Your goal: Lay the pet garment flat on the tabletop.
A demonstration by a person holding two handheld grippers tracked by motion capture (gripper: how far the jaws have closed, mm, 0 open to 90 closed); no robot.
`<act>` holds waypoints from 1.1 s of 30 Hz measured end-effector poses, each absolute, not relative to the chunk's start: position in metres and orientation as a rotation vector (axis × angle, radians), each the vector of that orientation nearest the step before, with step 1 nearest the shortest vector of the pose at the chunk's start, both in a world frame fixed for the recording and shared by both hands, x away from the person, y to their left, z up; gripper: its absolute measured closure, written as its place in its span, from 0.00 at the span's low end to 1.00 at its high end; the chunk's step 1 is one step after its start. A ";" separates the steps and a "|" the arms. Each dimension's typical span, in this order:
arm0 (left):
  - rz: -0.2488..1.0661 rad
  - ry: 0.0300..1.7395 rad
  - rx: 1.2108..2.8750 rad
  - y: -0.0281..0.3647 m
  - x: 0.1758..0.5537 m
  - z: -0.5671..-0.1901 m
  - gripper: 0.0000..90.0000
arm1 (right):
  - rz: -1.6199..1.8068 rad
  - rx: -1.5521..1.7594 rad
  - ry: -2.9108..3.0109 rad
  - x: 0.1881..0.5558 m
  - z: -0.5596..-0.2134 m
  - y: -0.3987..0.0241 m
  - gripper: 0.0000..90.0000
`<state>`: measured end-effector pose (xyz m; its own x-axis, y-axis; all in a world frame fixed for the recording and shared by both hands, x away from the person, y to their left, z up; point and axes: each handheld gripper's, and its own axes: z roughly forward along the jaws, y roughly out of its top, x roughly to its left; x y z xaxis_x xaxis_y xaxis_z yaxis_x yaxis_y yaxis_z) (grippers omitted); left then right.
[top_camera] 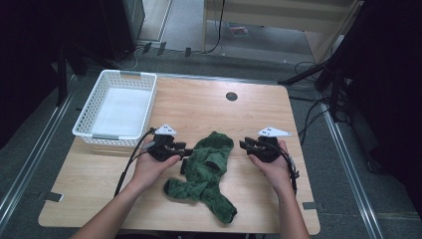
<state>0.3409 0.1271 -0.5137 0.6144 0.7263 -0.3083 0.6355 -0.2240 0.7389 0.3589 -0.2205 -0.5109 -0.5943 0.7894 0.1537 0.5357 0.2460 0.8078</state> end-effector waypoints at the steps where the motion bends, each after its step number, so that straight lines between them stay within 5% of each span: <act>1: 0.144 1.105 1.918 0.123 0.347 -0.512 0.62 | 1.319 1.257 2.208 0.360 -0.505 -0.219 0.75; 7: 0.202 1.109 2.070 0.083 0.374 -0.521 0.54 | 1.211 1.254 2.308 0.376 -0.508 -0.176 0.48; 11: 0.270 1.114 2.175 0.068 0.381 -0.532 0.53 | 1.132 1.344 2.327 0.383 -0.527 -0.169 0.70; 12: 0.321 1.124 2.182 0.068 0.382 -0.532 0.62 | 1.164 1.335 2.316 0.382 -0.528 -0.169 0.82; 13: 0.321 1.130 2.167 0.069 0.383 -0.532 0.85 | 1.237 1.265 2.293 0.378 -0.526 -0.167 0.94; 16: 0.332 1.146 2.135 0.076 0.387 -0.531 0.98 | 1.251 1.146 2.257 0.372 -0.520 -0.163 0.98; 22: 0.459 1.178 2.134 0.088 0.384 -0.530 0.99 | 1.090 0.790 2.350 0.357 -0.530 -0.149 0.99; 24: 0.475 1.143 2.178 0.087 0.381 -0.536 0.99 | 1.015 0.764 2.402 0.354 -0.539 -0.146 0.96; 25: 0.479 1.133 2.187 0.089 0.378 -0.536 0.96 | 0.999 0.788 2.429 0.354 -0.543 -0.150 0.82; 29: 0.453 1.103 2.188 0.100 0.372 -0.533 0.83 | 1.050 0.859 2.427 0.353 -0.538 -0.162 0.64; 33: 0.393 1.160 2.094 0.122 0.371 -0.522 0.74 | 1.145 0.902 2.423 0.348 -0.518 -0.197 0.54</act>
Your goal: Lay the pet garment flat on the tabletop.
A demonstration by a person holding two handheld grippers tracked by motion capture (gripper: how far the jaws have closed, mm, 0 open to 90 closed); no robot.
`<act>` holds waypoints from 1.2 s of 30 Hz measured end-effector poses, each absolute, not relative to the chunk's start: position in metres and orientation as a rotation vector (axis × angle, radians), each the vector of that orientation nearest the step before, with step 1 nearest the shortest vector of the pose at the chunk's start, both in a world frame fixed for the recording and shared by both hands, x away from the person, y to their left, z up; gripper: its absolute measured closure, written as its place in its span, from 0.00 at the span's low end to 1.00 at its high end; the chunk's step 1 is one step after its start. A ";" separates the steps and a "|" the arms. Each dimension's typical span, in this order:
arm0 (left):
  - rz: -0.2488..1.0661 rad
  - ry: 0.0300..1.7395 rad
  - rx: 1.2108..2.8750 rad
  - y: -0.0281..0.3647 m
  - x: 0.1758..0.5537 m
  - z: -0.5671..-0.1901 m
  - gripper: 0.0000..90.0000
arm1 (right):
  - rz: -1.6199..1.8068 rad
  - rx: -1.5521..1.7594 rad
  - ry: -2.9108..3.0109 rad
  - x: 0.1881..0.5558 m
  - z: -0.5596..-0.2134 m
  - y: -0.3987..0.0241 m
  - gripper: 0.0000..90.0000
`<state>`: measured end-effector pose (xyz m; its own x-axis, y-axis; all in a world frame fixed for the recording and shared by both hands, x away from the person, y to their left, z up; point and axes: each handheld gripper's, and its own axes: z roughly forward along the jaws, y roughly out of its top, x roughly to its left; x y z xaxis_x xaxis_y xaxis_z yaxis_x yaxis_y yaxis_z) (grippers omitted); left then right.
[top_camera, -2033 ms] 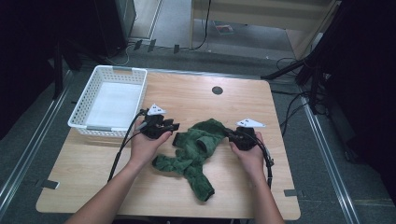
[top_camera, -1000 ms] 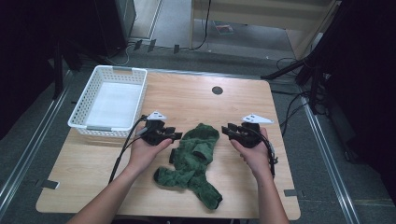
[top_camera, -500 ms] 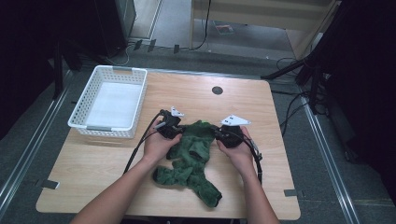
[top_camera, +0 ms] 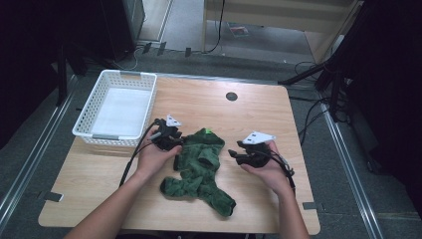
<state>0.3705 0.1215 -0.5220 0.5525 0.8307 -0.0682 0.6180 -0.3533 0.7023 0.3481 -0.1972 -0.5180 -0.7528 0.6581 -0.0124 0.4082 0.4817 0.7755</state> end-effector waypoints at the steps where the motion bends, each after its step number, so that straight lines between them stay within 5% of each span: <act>1: 0.365 1.175 2.049 0.125 0.371 -0.519 0.74 | 1.145 0.902 2.423 0.348 -0.518 -0.197 0.54; 3: 0.304 1.182 1.978 0.131 0.371 -0.511 0.72 | 1.221 0.934 2.386 0.347 -0.504 -0.211 0.58; 7: 0.290 1.212 1.854 0.126 0.378 -0.505 0.72 | 1.507 1.141 2.225 0.356 -0.485 -0.211 0.89; 9: 0.310 1.229 1.817 0.115 0.385 -0.507 0.73 | 1.499 1.247 2.183 0.367 -0.485 -0.190 0.94; 15: 0.183 1.211 1.999 0.094 0.397 -0.536 0.86 | 1.395 1.366 2.224 0.390 -0.519 -0.129 0.93; 29: 0.406 1.220 2.090 0.082 0.413 -0.537 0.89 | 1.182 1.371 2.256 0.407 -0.548 -0.109 1.00; 36: 0.439 1.264 1.981 0.092 0.421 -0.521 0.75 | 1.322 1.482 2.193 0.415 -0.525 -0.115 0.79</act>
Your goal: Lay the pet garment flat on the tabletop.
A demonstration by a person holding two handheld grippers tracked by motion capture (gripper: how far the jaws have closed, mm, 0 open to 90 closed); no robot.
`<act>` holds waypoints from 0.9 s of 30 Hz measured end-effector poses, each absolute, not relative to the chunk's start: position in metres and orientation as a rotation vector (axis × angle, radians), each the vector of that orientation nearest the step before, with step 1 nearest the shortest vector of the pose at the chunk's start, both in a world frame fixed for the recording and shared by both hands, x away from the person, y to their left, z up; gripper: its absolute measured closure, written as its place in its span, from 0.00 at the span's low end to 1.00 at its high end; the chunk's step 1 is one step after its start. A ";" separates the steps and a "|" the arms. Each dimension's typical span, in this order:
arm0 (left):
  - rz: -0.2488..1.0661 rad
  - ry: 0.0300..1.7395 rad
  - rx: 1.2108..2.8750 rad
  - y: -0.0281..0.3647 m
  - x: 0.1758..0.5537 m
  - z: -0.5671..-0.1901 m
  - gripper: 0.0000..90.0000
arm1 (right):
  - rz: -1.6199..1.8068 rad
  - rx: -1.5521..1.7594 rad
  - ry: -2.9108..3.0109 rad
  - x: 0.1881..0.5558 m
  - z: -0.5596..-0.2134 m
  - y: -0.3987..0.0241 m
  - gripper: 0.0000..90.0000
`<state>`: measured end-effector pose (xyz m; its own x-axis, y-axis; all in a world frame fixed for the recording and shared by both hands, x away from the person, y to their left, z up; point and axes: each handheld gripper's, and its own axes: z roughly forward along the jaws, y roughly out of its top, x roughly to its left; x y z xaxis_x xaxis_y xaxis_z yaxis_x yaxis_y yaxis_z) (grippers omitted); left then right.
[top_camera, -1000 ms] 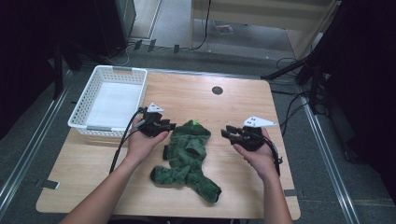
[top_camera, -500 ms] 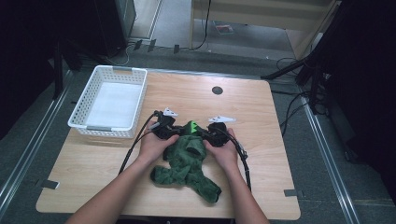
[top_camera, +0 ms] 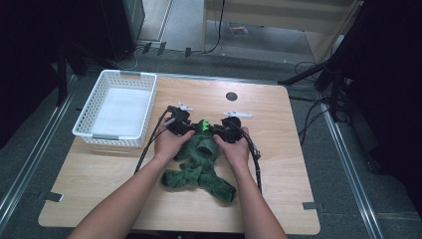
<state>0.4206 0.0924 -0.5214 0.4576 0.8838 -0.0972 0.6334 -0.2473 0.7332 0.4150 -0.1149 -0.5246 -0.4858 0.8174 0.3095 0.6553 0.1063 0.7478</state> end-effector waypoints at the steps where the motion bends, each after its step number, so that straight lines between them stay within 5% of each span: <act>1: 0.456 1.248 1.958 0.097 0.415 -0.517 0.75 | 1.392 1.458 2.171 0.407 -0.515 -0.118 0.78; 5: 0.401 1.165 1.911 0.106 0.389 -0.511 0.77 | 1.501 1.257 2.217 0.364 -0.482 -0.125 0.71; 9: 0.368 1.099 2.001 0.096 0.376 -0.520 0.76 | 1.412 1.100 2.430 0.333 -0.484 -0.114 0.59; 11: 0.349 1.110 1.995 0.093 0.376 -0.523 0.76 | 1.279 1.091 2.449 0.330 -0.495 -0.108 0.66; 13: 0.337 1.119 1.994 0.092 0.376 -0.524 0.76 | 1.176 1.110 2.400 0.330 -0.505 -0.110 0.87; 15: 0.338 1.110 2.015 0.090 0.376 -0.525 0.76 | 1.249 1.207 2.343 0.333 -0.507 -0.121 0.94; 24: 0.341 1.116 2.079 0.086 0.378 -0.535 0.72 | 1.282 1.646 2.041 0.339 -0.530 -0.187 0.95; 27: 0.369 1.121 2.089 0.084 0.379 -0.537 0.71 | 1.239 1.704 2.059 0.339 -0.538 -0.190 0.83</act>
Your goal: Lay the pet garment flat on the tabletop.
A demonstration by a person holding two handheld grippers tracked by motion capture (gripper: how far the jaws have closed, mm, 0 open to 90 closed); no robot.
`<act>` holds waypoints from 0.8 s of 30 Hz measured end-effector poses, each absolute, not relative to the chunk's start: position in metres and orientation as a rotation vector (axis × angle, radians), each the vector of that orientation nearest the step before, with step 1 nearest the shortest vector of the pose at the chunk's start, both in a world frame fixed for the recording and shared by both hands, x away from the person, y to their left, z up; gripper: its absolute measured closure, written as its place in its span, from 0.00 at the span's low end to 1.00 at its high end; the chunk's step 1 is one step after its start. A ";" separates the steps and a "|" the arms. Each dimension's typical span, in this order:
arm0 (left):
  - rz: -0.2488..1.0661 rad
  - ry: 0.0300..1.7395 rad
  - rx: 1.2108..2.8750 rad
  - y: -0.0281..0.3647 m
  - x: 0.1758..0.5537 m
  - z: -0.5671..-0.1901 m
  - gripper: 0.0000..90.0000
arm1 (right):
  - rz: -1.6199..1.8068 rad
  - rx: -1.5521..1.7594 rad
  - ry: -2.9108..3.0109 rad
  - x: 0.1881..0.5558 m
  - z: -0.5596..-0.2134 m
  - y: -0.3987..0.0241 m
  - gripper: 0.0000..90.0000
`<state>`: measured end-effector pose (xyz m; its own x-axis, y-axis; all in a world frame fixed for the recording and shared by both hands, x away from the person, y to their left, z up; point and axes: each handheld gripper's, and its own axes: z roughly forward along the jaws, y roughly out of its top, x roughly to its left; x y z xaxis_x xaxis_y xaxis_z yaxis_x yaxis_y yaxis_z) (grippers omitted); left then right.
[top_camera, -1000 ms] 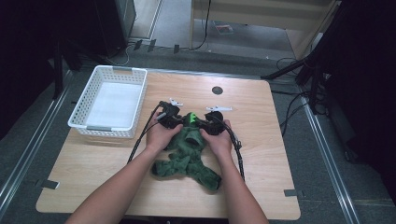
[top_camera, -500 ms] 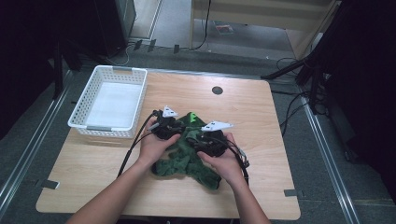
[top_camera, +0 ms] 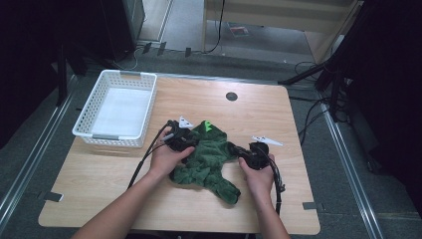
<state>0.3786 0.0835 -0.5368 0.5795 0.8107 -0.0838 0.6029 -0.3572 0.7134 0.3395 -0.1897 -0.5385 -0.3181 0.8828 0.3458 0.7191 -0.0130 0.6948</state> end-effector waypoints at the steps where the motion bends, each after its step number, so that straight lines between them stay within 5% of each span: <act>1: 0.361 1.133 2.076 0.086 0.380 -0.537 0.71 | 1.206 1.706 2.065 0.340 -0.540 -0.189 0.76; 3: 0.365 1.151 2.037 0.091 0.382 -0.534 0.70 | 1.200 1.721 2.070 0.338 -0.539 -0.191 0.65; 6: 0.368 1.147 1.939 0.103 0.381 -0.522 0.69 | 1.255 1.717 2.066 0.334 -0.526 -0.201 0.62; 13: 0.291 1.148 1.920 0.094 0.395 -0.518 0.74 | 1.347 1.551 2.038 0.327 -0.479 -0.190 0.74; 19: 0.202 1.188 1.997 0.068 0.416 -0.538 0.75 | 1.228 1.392 2.243 0.313 -0.518 -0.111 0.74; 24: 0.245 1.200 2.001 0.058 0.428 -0.540 0.75 | 1.162 1.412 2.290 0.312 -0.543 -0.103 0.74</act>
